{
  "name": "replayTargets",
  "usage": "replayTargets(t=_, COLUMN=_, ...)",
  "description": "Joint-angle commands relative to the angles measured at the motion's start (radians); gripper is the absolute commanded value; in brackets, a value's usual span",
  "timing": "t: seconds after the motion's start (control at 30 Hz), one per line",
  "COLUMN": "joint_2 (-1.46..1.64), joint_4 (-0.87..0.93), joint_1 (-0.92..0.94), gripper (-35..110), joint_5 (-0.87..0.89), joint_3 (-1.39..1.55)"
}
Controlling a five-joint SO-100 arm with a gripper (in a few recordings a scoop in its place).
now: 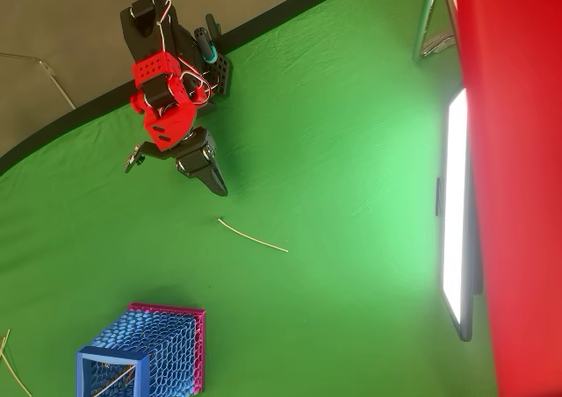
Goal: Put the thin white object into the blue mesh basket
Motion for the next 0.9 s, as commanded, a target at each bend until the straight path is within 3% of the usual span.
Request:
replayTargets(t=0.0, joint_2=0.008, joint_4=0.008, joint_1=-0.009, gripper=1, joint_5=-0.009, joint_3=0.0)
replayTargets(t=0.87, joint_2=0.008, joint_4=-0.003, joint_1=-0.008, gripper=1, joint_5=-0.003, joint_3=0.005)
